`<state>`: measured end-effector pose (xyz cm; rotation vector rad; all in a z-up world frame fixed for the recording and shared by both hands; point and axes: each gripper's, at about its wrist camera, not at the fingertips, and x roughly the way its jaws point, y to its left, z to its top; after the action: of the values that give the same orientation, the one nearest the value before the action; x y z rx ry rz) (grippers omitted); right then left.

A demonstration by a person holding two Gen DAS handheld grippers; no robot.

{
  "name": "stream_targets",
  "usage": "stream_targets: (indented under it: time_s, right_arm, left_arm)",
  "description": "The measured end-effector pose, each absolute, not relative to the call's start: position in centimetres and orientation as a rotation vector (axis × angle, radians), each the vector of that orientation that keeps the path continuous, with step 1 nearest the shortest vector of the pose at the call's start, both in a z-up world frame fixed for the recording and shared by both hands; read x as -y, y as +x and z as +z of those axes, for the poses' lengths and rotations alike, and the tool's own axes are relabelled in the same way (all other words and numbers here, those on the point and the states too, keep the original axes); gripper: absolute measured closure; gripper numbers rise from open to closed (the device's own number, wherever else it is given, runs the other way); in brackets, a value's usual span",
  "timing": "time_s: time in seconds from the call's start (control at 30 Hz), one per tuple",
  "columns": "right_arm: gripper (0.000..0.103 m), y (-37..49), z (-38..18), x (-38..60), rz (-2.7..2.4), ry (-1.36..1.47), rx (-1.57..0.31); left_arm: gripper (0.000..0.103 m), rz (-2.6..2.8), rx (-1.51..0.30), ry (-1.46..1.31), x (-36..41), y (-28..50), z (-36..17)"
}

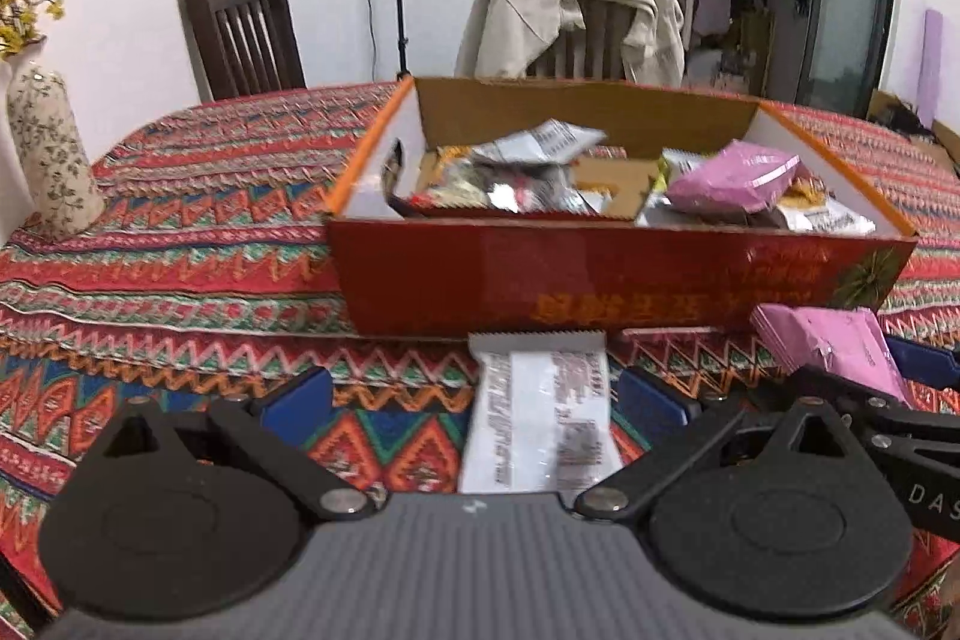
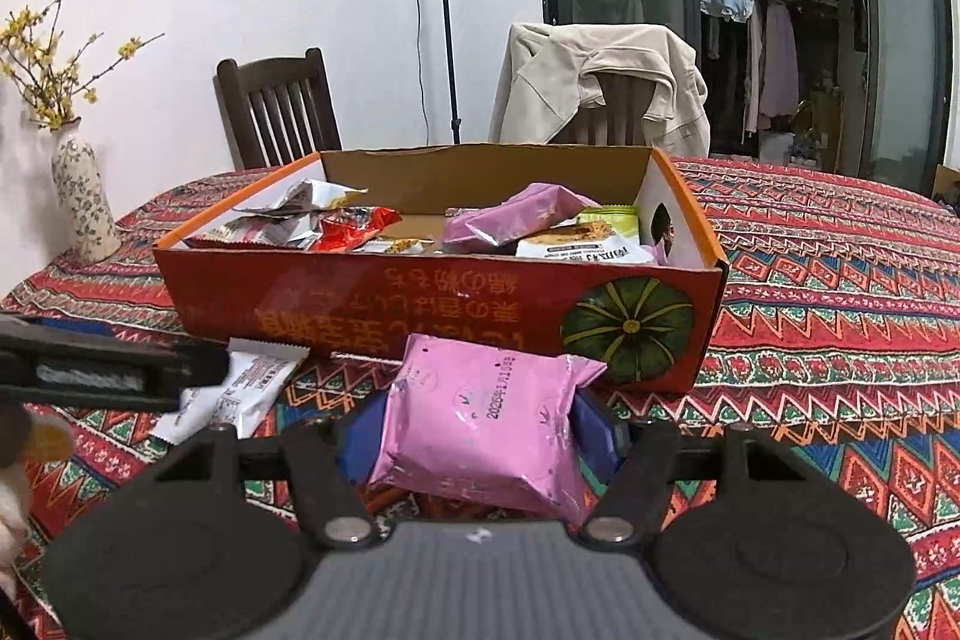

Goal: Organize snacks
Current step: 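Grasp a pink packet with the right gripper while the left gripper grasps a white wrapper, then lift the pink packet and white wrapper and carry them over the box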

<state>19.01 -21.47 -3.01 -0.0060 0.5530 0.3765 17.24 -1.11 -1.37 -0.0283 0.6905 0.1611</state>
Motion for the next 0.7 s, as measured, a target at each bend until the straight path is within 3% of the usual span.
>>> stream_targets:
  time_s: [0.23, 0.4, 0.57, 0.7]
  right_arm:
    - [0.038, 18.6, -3.1, 21.8, 0.379, 0.009, -0.531]
    - [0.038, 18.3, -3.1, 21.8, 0.380, 0.007, -0.514]
    - [0.038, 18.2, -3.2, 21.7, 0.377, 0.006, -0.515]
    - [0.038, 18.2, -3.2, 21.8, 0.376, 0.011, -0.516]
  left_arm:
    - [0.000, 0.164, -0.730, -0.007, 2.4, 18.6, -3.0]
    - [0.015, 0.150, -0.727, -0.009, 2.5, 18.8, -3.6]
    - [0.049, 0.093, -0.711, -0.021, 2.9, 18.4, -3.2]
    - [0.053, 0.076, -0.708, -0.050, 2.5, 18.1, -3.1]
